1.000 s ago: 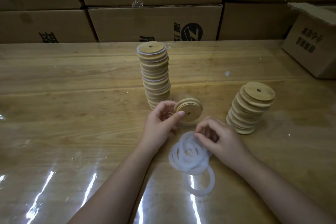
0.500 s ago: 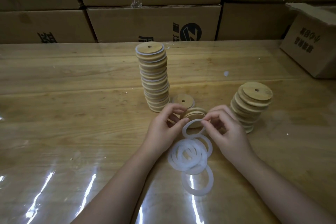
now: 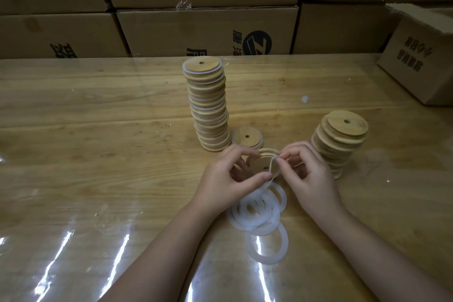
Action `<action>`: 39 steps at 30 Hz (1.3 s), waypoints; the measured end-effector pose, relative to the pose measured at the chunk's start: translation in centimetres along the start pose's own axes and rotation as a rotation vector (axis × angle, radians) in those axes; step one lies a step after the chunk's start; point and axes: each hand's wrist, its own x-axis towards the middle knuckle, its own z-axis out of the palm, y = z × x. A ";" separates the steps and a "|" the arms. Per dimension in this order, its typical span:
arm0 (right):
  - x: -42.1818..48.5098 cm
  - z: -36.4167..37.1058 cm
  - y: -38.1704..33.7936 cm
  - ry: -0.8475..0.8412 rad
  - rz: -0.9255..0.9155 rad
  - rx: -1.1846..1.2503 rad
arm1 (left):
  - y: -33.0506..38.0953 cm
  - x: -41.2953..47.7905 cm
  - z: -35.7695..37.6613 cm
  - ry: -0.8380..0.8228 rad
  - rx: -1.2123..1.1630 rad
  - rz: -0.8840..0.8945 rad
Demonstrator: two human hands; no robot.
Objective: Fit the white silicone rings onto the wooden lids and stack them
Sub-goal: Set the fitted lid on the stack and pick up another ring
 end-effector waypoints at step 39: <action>-0.1 0.1 0.2 -0.017 0.014 0.003 | -0.7 0.1 0.2 0.120 0.213 -0.058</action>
